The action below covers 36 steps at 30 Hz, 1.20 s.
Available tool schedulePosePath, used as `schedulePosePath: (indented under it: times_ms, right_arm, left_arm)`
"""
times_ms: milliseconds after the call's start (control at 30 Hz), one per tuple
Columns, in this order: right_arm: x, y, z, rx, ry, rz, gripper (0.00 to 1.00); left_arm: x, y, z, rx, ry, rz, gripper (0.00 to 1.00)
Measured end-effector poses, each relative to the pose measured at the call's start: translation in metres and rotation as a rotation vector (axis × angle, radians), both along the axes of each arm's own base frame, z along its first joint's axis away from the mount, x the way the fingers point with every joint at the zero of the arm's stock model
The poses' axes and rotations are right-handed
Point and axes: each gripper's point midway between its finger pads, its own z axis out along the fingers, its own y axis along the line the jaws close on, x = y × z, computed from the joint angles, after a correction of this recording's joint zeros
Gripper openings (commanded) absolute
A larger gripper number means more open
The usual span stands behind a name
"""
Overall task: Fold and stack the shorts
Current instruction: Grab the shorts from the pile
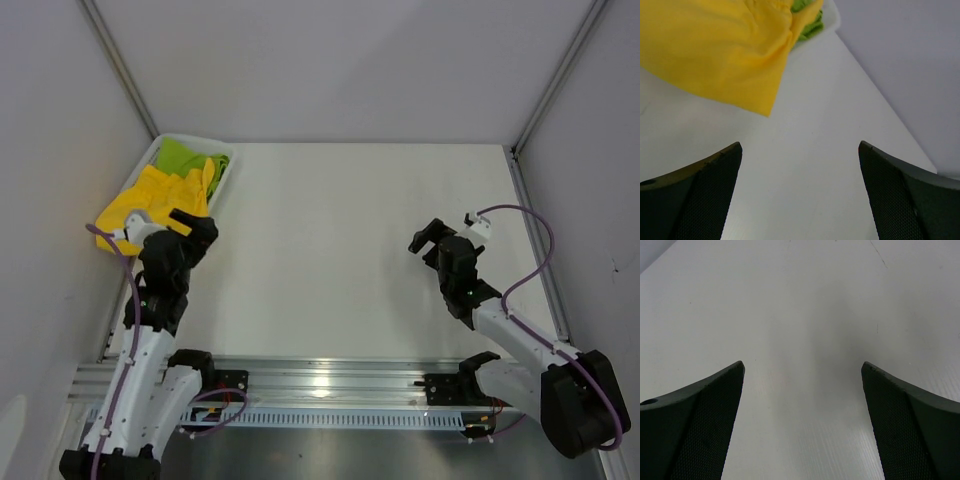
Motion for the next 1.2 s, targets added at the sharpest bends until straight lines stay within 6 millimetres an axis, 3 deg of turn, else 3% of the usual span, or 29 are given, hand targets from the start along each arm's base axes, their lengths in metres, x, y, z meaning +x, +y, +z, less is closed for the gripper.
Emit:
schedulePosePath:
  times_ms: [133, 267, 767, 867, 1000, 1067, 1167, 1200]
  right_arm:
    - [0.001, 0.003, -0.005, -0.001, 0.014, 0.013, 1.00]
    - [0.001, 0.005, -0.010, -0.003, 0.029, 0.022, 1.00]
    - [0.002, 0.011, -0.020, -0.004, 0.060, 0.047, 1.00]
    - [0.002, 0.012, -0.020, -0.004, 0.060, 0.048, 0.99]
    - [0.002, 0.012, -0.020, -0.004, 0.060, 0.048, 0.99]
    - [0.002, 0.012, -0.020, -0.004, 0.060, 0.048, 0.99]
    - [0.002, 0.012, -0.020, -0.004, 0.060, 0.048, 0.99]
    - [0.002, 0.012, -0.020, -0.004, 0.060, 0.048, 0.99]
  left_arm:
    - [0.019, 0.044, 0.028, -0.015, 0.032, 0.156, 0.99]
    - [0.022, 0.076, 0.005, -0.048, 0.130, 0.258, 0.99]
    - [0.022, 0.087, -0.059, -0.086, 0.371, 0.314, 0.99]
    - [0.022, 0.093, -0.071, -0.112, 0.383, 0.339, 0.93]
    - [0.028, 0.097, -0.078, -0.126, 0.387, 0.356, 0.76]
    - [0.030, 0.098, -0.079, -0.125, 0.384, 0.363, 0.73]
    - [0.033, 0.102, -0.079, -0.120, 0.377, 0.381, 0.55]
    - [0.034, 0.103, -0.079, -0.119, 0.373, 0.384, 0.39]
